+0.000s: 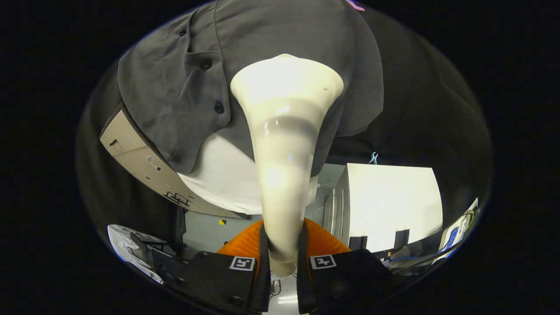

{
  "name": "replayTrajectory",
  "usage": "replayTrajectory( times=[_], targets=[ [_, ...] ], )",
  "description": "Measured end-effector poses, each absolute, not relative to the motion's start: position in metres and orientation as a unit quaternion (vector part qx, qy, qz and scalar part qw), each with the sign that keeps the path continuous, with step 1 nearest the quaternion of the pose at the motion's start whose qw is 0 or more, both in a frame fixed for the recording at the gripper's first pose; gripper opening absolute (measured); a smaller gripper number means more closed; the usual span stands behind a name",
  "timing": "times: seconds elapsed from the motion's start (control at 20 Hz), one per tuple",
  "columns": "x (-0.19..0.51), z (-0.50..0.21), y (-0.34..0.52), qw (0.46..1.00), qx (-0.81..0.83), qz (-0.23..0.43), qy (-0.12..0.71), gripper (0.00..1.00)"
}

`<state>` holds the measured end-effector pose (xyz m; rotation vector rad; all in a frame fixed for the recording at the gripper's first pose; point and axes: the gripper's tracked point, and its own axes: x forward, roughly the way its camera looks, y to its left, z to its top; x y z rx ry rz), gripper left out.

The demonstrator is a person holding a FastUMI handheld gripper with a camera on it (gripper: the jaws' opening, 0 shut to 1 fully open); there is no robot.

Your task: Iron the clothes twice with a garment steamer, once on the left side and once on the right side.

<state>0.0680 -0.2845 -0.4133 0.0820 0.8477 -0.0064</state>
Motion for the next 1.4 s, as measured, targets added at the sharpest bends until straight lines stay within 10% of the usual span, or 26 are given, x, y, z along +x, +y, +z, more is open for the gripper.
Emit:
replayTrajectory(
  times=[1.4],
  targets=[
    [0.023, -0.431, -0.254, 0.899, 0.073, -0.007, 0.432, 0.32]
  ],
)
